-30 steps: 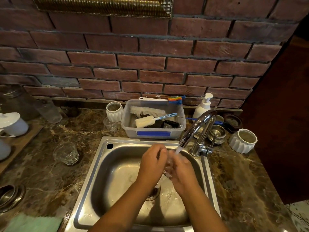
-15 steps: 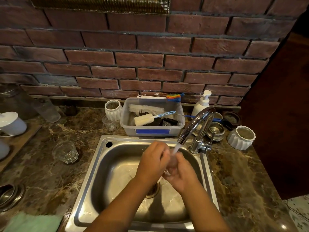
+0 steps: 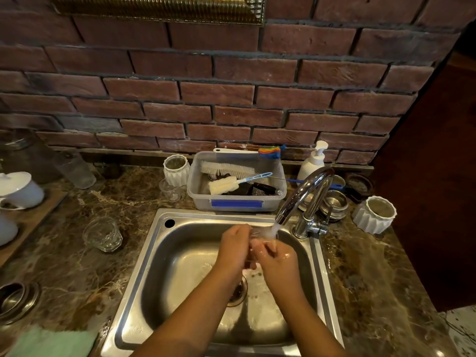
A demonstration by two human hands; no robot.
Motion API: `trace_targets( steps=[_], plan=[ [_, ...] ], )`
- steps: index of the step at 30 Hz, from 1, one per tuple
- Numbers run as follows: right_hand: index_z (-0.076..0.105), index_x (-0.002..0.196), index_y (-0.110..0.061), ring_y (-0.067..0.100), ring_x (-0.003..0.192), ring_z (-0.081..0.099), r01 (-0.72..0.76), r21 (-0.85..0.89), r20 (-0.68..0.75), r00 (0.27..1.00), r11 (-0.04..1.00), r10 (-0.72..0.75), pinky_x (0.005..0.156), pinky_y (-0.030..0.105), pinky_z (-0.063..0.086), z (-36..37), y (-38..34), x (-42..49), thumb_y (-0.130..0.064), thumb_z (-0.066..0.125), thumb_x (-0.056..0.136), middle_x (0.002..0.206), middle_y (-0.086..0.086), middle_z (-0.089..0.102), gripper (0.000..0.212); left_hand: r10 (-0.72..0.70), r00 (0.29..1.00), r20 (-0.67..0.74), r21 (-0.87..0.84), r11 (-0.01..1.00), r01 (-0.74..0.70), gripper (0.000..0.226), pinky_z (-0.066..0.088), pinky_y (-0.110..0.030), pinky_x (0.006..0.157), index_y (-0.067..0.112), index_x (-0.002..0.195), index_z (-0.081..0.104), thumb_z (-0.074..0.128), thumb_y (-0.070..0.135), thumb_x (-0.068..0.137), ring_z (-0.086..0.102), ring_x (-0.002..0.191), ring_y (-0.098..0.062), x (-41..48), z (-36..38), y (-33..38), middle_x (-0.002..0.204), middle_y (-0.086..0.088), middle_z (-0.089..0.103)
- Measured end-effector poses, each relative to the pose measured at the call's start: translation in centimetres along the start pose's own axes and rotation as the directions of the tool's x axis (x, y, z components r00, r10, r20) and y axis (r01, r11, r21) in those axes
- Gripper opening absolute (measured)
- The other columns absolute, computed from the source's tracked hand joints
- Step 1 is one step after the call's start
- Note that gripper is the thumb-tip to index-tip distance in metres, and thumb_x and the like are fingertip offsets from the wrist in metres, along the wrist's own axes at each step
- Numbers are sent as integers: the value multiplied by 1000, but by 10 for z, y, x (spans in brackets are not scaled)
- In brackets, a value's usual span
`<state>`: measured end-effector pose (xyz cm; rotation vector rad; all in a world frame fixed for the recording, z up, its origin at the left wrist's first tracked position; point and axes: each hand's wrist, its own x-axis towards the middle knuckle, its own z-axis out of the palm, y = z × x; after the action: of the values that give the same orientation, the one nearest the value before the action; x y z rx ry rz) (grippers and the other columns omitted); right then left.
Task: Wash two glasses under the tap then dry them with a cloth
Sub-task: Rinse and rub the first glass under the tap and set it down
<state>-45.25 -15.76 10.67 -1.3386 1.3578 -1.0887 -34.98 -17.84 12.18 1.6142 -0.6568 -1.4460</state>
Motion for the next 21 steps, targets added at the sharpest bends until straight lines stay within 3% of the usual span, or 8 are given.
trace_targets(
  steps=[3, 5, 8, 11, 14, 15, 18, 21],
  plan=[
    [71, 104, -8, 28, 94, 71, -504, 572, 154, 841, 647, 519, 81, 45, 56, 0, -7, 5, -23, 60, 95, 100, 15, 76, 20, 581, 810, 85, 455, 700, -550, 15, 53, -24, 68, 22, 92, 64, 51, 21, 100, 61, 82, -10, -3, -2, -10, 92, 4, 63],
    [67, 112, -9, 33, 102, 69, -604, 685, 258, 724, 408, 640, 80, 46, 56, -5, -4, 11, -28, 55, 97, 110, 19, 73, 27, 664, 718, 208, 581, 507, -637, 13, 50, -23, 73, 22, 96, 64, 52, 23, 99, 58, 87, -5, 2, -6, -19, 96, 8, 60],
    [70, 105, -9, 29, 95, 71, -533, 480, 116, 826, 697, 552, 77, 44, 57, 0, 0, 14, -29, 59, 97, 100, 16, 76, 25, 513, 856, 65, 441, 754, -486, 18, 54, -29, 71, 18, 94, 64, 49, 25, 102, 61, 82, -12, -1, -1, -13, 91, 0, 63],
    [73, 78, -14, 18, 70, 72, -131, 11, -34, 991, 991, 131, 68, 37, 57, 2, -2, 10, -24, 62, 96, 71, 6, 75, 24, -100, 995, 26, -3, 995, 100, 21, 52, -34, 65, 11, 98, 66, 49, 25, 101, 61, 74, -20, -3, 0, 4, 84, -9, 65],
    [77, 88, -23, 14, 73, 68, 329, -478, 136, 944, 814, -302, 73, 32, 54, -2, 10, 5, -42, 53, 94, 76, -5, 75, 31, -393, 888, 239, -352, 817, 457, 25, 58, -37, 73, 6, 102, 68, 61, 29, 95, 66, 75, -22, -4, -14, 11, 84, -10, 71],
    [78, 91, -25, 13, 75, 67, 377, -539, 166, 924, 753, -344, 74, 32, 53, -1, 12, 4, -46, 49, 92, 78, -6, 75, 35, -400, 879, 261, -386, 791, 475, 23, 58, -35, 70, 6, 100, 68, 63, 28, 94, 67, 72, -22, -4, -15, 11, 80, -10, 71],
    [77, 84, -27, 9, 73, 72, 172, -230, 34, 985, 958, -169, 71, 33, 60, 3, 6, 3, -31, 60, 94, 74, -8, 75, 20, -259, 964, 62, -211, 941, 266, 23, 56, -31, 61, 9, 96, 66, 52, 27, 101, 66, 75, -20, -3, -6, 4, 83, -10, 71],
    [75, 96, -14, 24, 93, 72, -404, 336, 97, 913, 851, 396, 92, 49, 57, 5, -6, 10, -27, 59, 97, 92, 9, 77, 20, 368, 927, -72, 293, 896, -333, 18, 55, -26, 63, 16, 93, 62, 49, 24, 102, 66, 81, -16, 2, -3, -12, 90, -3, 66]
  ],
)
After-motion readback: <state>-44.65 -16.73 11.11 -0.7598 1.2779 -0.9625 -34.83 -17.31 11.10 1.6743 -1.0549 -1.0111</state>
